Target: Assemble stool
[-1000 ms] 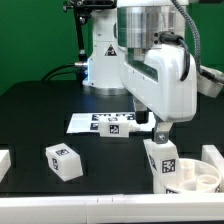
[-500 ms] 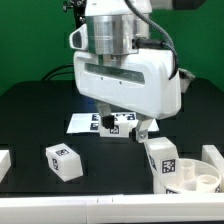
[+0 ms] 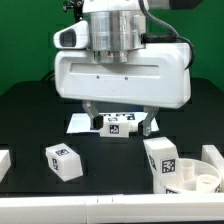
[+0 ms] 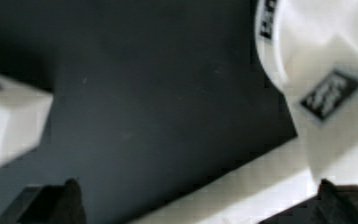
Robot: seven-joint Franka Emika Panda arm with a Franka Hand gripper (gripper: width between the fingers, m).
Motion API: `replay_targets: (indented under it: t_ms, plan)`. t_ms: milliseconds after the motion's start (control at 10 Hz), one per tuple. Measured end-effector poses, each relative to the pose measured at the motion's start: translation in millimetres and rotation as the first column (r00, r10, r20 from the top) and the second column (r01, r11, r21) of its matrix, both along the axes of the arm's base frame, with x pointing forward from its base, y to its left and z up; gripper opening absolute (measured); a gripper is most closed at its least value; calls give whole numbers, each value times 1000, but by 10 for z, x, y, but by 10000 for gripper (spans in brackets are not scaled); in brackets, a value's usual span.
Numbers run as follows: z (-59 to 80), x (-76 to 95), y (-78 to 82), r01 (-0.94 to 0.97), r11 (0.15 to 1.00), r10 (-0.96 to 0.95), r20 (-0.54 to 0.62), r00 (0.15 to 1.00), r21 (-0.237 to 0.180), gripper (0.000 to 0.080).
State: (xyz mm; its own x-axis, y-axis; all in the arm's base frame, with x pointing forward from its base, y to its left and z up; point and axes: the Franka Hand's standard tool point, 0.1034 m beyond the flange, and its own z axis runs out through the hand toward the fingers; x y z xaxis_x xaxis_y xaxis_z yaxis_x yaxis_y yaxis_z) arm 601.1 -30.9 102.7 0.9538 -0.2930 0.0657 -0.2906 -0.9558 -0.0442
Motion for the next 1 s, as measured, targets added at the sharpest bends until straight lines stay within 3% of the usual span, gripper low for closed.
replay_targets:
  t_ms: [100,300,700,900,1000]
  plan:
    - [-69,-30,-131,-152,988,152,-5,988,-18,649]
    - [-76,-50,-344,-307,951,307,-7,952,-33,649]
    - [-99,-76,-415,-546,836,545,-30,838,-57,649]
    - [-224,-154,-623,-577,815,575,-62,816,-43,649]
    - [-212,-100,-678,-601,797,597,-73,799,-59,649]
